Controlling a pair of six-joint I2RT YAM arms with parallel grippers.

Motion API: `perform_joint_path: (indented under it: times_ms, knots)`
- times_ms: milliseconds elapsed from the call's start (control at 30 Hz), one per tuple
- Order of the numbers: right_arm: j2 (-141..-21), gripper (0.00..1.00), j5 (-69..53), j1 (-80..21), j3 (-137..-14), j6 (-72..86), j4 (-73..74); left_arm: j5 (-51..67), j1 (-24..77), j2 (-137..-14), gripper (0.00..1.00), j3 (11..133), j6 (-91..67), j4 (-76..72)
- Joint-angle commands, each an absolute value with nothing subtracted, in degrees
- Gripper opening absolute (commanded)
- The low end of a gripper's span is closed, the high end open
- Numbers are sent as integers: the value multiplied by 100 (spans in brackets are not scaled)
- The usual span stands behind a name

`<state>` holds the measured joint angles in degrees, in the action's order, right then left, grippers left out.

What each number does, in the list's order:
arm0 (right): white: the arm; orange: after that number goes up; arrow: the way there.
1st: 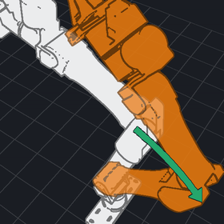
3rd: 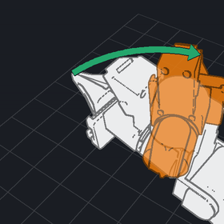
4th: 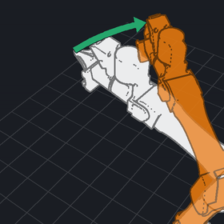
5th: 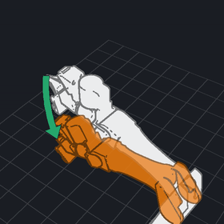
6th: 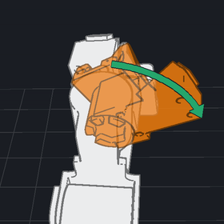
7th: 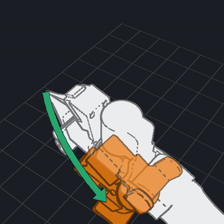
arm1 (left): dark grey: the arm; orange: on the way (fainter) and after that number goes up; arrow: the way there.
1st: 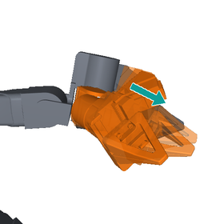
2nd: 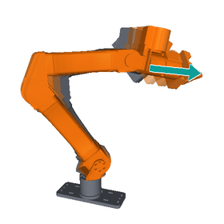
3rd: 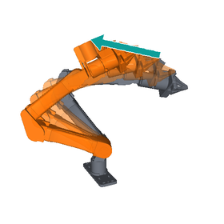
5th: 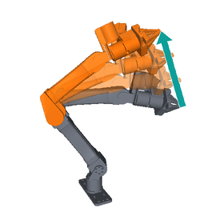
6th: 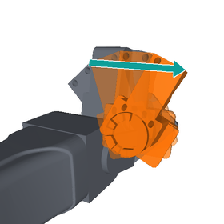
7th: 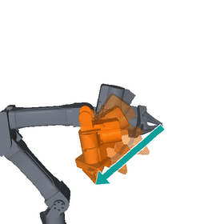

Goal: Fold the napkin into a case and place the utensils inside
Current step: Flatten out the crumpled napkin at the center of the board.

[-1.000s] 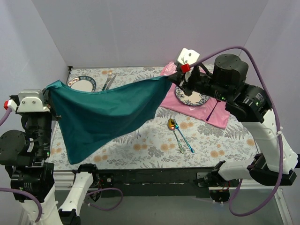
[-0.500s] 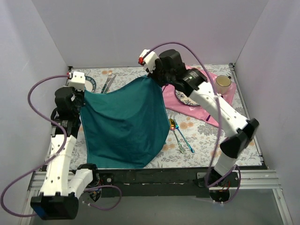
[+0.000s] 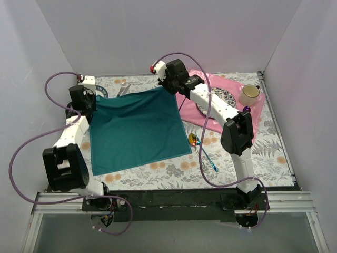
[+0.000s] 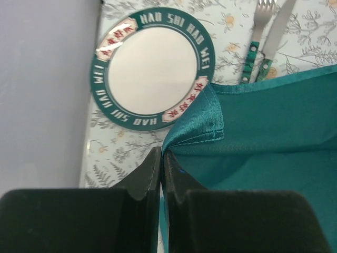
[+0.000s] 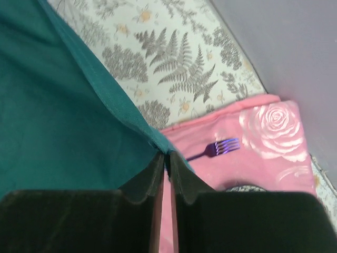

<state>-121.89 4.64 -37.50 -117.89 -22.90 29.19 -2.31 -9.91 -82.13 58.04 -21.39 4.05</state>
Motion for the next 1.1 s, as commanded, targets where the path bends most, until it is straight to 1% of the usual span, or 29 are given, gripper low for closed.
perform_joint_path:
  times_ms: [0,33,67,100,133,167,200,233,267,300,333,367,433,467,567,667,733,800,900,1067]
  knots:
    - [-12699,48,843,-3648,-12646,-2329,2408,203,-1046,-8884,0,6476,-2381,351]
    - [-12770,65,922,-3595,-12830,-2268,2426,176,-1081,-9095,3,6634,-2443,447]
    - [-12779,85,1175,-3560,-12832,-2215,2321,132,-1133,-9279,15,7114,-2522,822]
    - [-12753,89,1300,-3542,-12841,-2241,2268,141,-1290,-9542,23,7328,-2801,1000]
    - [-12718,91,1379,-3490,-12850,-2259,2233,202,-1422,-9588,28,7495,-2952,1141]
    - [-12570,92,1397,-3437,-12841,-2233,2224,428,-1572,-9589,33,7645,-3092,1264]
    - [-12473,92,1328,-3358,-12815,-2215,2267,483,-1773,-9467,42,7646,-3198,1274]
    - [-12359,92,1188,-3314,-12675,-2215,2355,509,-1845,-9370,46,7577,-3191,1240]
    - [-12079,86,778,-3287,-12543,-2232,2460,597,-1889,-9256,48,7437,-3103,1239]
    - [-11911,84,556,-3296,-12377,-2293,2757,902,-1924,-9159,52,7349,-2989,1335]
    - [-11735,83,284,-3287,-11931,-2364,2942,1062,-1942,-8880,52,7252,-2675,1432]
    - [-11411,78,-441,-3296,-11709,-2443,3188,1359,-1942,-8720,54,7155,-2489,1737]
    - [-11102,74,-1043,-3322,-11156,-2653,3777,1967,-1969,-8221,58,6769,-1780,2125]
    - [-10918,69,-1507,-3348,-10727,-2750,3971,2160,-1977,-8079,60,6602,-1462,2553]
    - [-10723,59,-2071,-3463,-10032,-2961,4613,2680,-2013,-7561,62,6066,-477,3599]
    - [-10539,55,-2215,-3568,-9511,-2988,4702,2742,-2021,-7296,62,5565,-19,4356]
    - [-10468,53,-2189,-3673,-9089,-2945,4606,2672,-2039,-7172,61,5162,237,4595]
    - [-10476,48,-2145,-3787,-8765,-2909,4535,2602,-2039,-6988,61,4914,369,4641]
    - [-10529,45,-2013,-3937,-8491,-2813,4307,2426,-2030,-6891,61,4545,448,4623]
    - [-10696,42,-1688,-4174,-7946,-2716,3964,1970,-2065,-7022,59,4123,501,4377]
